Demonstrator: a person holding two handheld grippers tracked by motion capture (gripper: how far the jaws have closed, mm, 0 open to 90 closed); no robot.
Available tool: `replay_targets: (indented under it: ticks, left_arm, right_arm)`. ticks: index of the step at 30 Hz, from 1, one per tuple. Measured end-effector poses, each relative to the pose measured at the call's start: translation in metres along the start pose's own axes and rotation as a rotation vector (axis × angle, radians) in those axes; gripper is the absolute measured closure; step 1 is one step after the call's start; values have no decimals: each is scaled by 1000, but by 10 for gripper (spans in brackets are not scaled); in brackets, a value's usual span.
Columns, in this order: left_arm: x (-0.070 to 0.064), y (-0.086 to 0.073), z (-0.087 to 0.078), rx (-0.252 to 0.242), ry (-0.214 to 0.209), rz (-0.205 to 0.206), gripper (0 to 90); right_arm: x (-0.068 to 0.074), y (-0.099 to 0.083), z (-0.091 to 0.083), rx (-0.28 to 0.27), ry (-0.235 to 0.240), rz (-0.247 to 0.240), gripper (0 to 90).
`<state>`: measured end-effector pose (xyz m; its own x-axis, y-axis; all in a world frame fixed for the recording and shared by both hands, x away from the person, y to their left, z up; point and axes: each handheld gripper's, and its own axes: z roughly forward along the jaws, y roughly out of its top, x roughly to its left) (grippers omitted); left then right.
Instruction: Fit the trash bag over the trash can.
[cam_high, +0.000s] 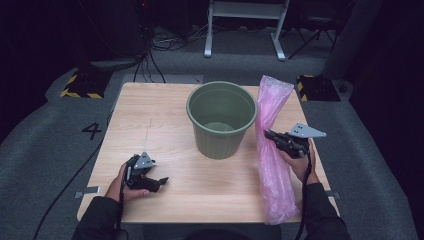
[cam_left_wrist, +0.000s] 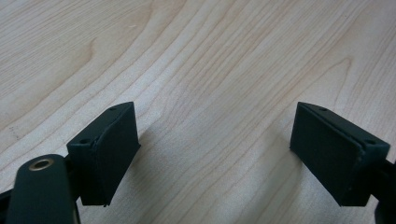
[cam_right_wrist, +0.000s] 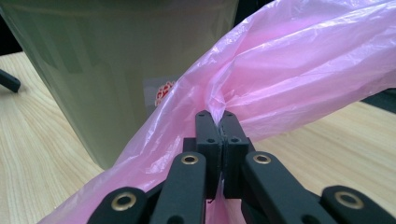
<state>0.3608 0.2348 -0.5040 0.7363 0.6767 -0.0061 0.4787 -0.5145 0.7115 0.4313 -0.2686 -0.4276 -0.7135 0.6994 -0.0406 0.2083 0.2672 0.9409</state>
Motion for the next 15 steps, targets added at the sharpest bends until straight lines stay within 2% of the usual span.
replay_targets:
  ticks: [9, 13, 15]
  left_arm:
    - [0, 0, 0, 0, 3, -3, 152]
    - [-1, 0, 0, 0, 7, -5, 152]
    - [-1, 0, 0, 0, 7, -5, 152]
  right_arm:
    - [8, 15, -19, -90, 22, -36, 889]
    - [13, 23, -23, -103, 25, -59, 889]
    - [17, 30, -28, -128, 48, -67, 889]
